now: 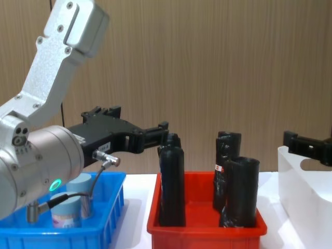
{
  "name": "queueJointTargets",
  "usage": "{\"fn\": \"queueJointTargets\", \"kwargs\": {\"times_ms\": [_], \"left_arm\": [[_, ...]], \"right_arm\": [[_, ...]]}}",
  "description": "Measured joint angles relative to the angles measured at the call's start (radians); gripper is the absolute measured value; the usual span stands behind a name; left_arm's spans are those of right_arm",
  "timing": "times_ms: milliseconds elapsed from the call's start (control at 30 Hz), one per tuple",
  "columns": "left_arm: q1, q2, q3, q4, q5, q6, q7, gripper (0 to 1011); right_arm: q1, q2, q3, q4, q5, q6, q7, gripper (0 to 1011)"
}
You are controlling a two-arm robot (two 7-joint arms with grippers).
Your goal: Pick the cotton swabs from the blue box and place them into the white box.
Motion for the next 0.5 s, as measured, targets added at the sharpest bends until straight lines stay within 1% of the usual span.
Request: {"fn": "queueJointTargets", "kwargs": {"times_ms": [500], "left_arm": [[0.000,0.000,0.000,0.000,0.000,0.000,0.000,1004]], "right_arm": [[0.000,0.000,0.000,0.000,0.000,0.000,0.000,1002]]}}
